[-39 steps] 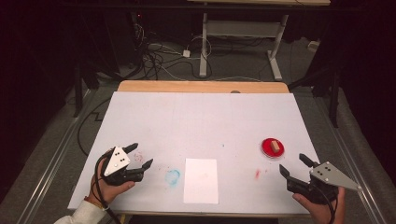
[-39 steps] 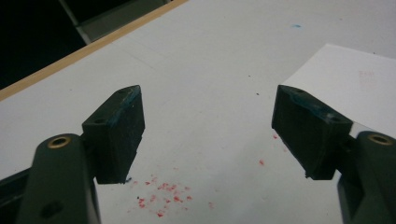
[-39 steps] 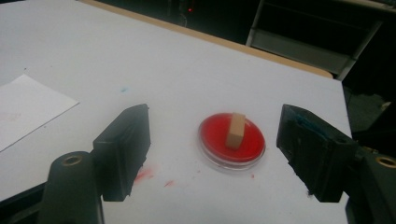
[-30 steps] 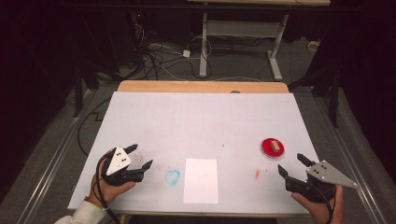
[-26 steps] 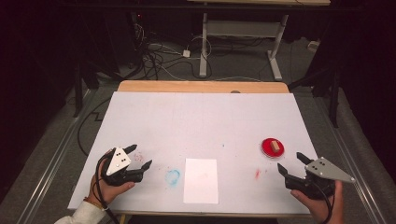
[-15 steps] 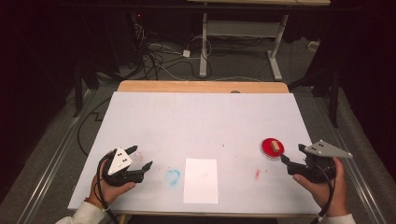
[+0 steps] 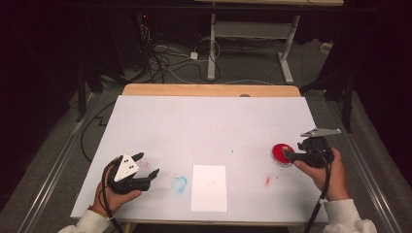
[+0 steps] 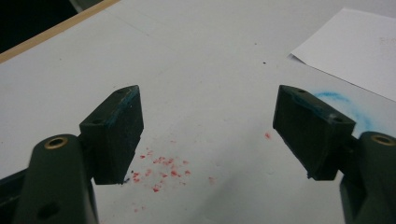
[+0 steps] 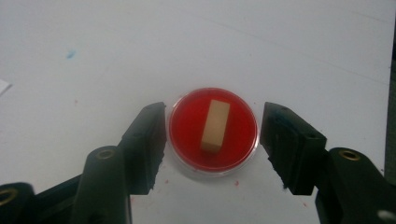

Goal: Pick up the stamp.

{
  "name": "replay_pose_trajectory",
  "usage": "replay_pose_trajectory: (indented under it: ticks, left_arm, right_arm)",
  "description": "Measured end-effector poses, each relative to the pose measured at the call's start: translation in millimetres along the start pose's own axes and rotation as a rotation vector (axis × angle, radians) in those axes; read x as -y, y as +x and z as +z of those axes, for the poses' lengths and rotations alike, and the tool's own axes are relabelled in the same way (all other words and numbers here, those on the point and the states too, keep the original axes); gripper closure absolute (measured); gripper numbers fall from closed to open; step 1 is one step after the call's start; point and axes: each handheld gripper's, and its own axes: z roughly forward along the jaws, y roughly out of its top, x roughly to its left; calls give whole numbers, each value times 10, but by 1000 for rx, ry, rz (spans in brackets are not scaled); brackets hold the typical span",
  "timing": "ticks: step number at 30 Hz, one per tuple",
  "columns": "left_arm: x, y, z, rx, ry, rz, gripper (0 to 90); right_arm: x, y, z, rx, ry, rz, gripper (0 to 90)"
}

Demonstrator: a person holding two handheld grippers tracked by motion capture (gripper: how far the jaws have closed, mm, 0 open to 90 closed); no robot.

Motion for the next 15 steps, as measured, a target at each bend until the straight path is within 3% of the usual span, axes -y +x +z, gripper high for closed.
replay_pose_trajectory:
  ticks: [8, 15]
  left_arm:
    - [10, 4, -1, 2, 6, 3, 235]
    - [11, 12, -9, -1, 6, -2, 233]
  right_arm:
    - [-51, -5, 256, 4, 104, -3, 551]
    - [-62, 16, 340, -6, 135, -24, 672]
